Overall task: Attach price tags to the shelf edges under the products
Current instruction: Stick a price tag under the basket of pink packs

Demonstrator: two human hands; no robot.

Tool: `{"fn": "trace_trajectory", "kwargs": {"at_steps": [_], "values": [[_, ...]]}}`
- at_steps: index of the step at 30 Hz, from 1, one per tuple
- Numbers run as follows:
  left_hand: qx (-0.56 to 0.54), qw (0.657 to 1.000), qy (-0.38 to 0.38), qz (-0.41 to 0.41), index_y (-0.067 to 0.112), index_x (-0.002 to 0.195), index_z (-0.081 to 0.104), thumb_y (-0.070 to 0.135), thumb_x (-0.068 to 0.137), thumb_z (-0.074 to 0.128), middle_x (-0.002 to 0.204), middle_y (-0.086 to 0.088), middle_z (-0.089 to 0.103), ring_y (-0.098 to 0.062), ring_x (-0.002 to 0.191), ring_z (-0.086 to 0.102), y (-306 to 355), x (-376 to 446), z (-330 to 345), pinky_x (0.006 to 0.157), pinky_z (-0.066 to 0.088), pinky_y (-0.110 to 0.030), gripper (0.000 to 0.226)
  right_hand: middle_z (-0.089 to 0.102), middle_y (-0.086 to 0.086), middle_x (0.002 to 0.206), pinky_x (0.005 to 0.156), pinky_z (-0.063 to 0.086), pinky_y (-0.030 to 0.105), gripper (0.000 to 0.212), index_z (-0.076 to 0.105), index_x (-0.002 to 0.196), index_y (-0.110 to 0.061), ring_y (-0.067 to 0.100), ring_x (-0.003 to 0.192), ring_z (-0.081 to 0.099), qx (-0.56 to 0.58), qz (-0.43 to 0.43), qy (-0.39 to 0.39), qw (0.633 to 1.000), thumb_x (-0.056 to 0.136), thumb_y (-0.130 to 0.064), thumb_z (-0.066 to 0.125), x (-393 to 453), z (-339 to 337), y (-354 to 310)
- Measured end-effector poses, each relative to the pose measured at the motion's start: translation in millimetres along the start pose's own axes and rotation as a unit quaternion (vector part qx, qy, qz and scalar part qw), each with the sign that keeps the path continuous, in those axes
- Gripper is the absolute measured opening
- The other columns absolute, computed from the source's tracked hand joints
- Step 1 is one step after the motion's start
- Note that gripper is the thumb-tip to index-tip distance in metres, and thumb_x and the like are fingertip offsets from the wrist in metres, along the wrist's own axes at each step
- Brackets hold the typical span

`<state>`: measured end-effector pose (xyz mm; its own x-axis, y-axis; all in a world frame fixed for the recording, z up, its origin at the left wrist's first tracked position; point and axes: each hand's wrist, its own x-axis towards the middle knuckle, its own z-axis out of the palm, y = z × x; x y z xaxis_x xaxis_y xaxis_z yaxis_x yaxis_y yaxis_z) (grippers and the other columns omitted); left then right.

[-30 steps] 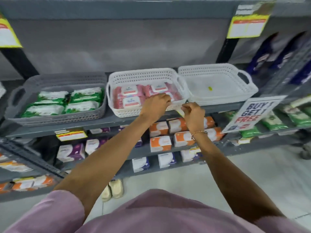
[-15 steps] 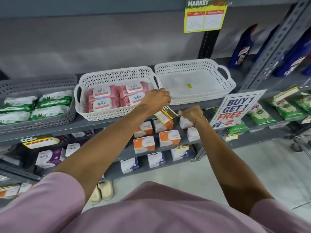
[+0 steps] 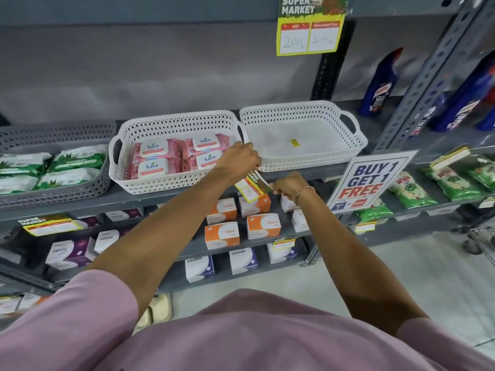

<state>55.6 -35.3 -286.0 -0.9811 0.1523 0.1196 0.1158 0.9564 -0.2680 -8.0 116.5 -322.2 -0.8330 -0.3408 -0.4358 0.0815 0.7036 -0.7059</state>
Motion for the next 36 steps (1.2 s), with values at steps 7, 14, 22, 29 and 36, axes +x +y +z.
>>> {"fn": "trace_trajectory", "kwargs": {"at_steps": [7,14,22,29,36], "values": [[0.014,1.0,-0.018,0.002,0.027,0.116,0.064,0.007,0.091,0.049,0.106,-0.007,0.064,-0.027,0.101,0.051,4.6,2.4,5.2,0.085,0.038,-0.035,0.035,0.051,0.006,0.053,0.044,0.031,0.022,0.04,0.045,0.048,-0.01,0.013,0.045,0.041,-0.095,-0.056,-0.01,0.994,0.082,-0.014,0.067,-8.0,-21.4,-4.6],[0.033,0.999,-0.02,-0.002,0.021,0.101,0.07,0.012,0.091,0.053,0.101,-0.004,0.069,-0.025,0.1,0.053,10.5,-0.7,0.3,0.085,0.036,-0.037,0.022,0.058,0.009,0.06,0.057,0.044,0.026,0.023,0.066,0.064,-0.001,0.022,0.062,0.055,-0.158,-0.101,0.037,0.982,0.077,-0.018,0.072,-3.0,-37.5,-8.7],[-0.054,0.998,-0.007,-0.031,0.012,0.11,0.067,0.001,0.086,0.056,0.107,-0.01,0.068,-0.029,0.106,0.058,10.0,-23.6,10.3,0.097,0.044,-0.042,0.028,0.065,0.01,0.067,0.063,0.048,0.03,0.027,0.067,0.062,-0.005,0.029,0.076,0.064,-0.191,-0.147,0.073,0.968,0.079,-0.026,0.073,-2.7,-24.4,-11.0],[-0.22,0.966,0.011,-0.138,0.006,0.107,0.064,0.001,0.088,0.051,0.109,-0.013,0.065,-0.029,0.107,0.057,-1.2,-68.7,25.7,0.089,0.049,-0.041,0.023,0.075,0.014,0.092,0.084,0.054,0.032,0.012,0.075,0.087,-0.003,0.02,0.084,0.067,-0.2,-0.257,0.038,0.945,0.085,-0.013,0.068,1.0,9.3,-15.3],[-0.333,0.899,0.054,-0.277,0.008,0.099,0.063,0.006,0.09,0.056,0.099,-0.007,0.071,-0.02,0.09,0.066,-11.5,-114.9,47.9,0.084,0.053,-0.031,0.012,0.066,0.018,0.098,0.085,0.048,0.03,0.012,0.068,0.083,0.004,0.026,0.09,0.063,-0.191,-0.345,-0.003,0.919,0.087,0.002,0.057,-5.8,54.9,-10.8]]}}
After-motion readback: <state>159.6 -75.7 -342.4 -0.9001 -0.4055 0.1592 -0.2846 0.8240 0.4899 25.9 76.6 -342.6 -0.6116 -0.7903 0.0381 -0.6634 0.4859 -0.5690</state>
